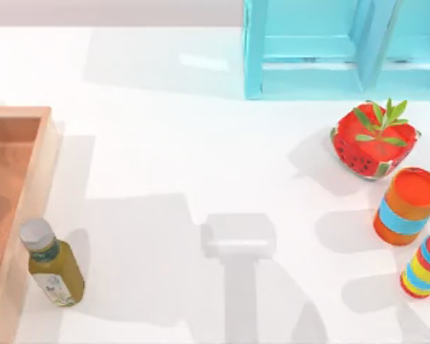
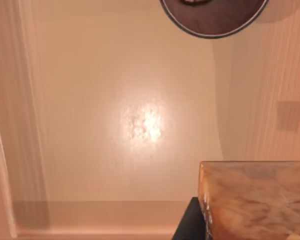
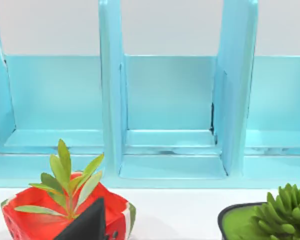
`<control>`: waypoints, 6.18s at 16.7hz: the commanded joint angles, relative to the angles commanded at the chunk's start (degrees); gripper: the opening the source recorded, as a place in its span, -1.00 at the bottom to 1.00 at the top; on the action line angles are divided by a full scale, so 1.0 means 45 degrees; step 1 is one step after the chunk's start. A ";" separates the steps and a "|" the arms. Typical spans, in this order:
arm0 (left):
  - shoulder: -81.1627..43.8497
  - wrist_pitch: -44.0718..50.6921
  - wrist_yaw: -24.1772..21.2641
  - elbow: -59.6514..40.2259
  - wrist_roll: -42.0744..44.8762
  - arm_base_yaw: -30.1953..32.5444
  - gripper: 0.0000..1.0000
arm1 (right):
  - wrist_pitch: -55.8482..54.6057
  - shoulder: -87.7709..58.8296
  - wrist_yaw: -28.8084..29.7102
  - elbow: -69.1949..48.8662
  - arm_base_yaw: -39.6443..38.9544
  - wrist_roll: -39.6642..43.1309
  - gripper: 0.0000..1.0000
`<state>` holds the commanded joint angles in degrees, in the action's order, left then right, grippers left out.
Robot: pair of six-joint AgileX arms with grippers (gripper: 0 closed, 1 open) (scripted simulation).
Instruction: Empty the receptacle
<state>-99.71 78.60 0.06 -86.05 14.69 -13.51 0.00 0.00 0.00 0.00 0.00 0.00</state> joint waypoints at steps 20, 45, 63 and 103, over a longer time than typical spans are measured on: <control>-1.0322 0.1619 -0.0127 -1.2205 -0.7219 0.7331 -1.00 | 0.0000 0.0000 0.0000 0.0000 0.0000 0.0000 1.00; -1.1060 -0.0983 -0.0122 -1.0607 -0.8139 0.8273 -1.00 | 0.0000 0.0000 0.0000 0.0000 0.0000 0.0000 1.00; -1.1060 -0.0983 -0.0122 -1.0607 -0.8139 0.8273 1.00 | 0.0000 0.0000 0.0000 0.0000 0.0000 0.0000 1.00; -0.7285 0.2169 -0.0068 -0.9961 -0.4586 0.4572 1.00 | 0.0000 0.0000 0.0000 0.0000 0.0000 0.0000 1.00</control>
<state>-132.50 88.36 -0.24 -130.87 -5.94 7.07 0.00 0.00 0.00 0.00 0.00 0.00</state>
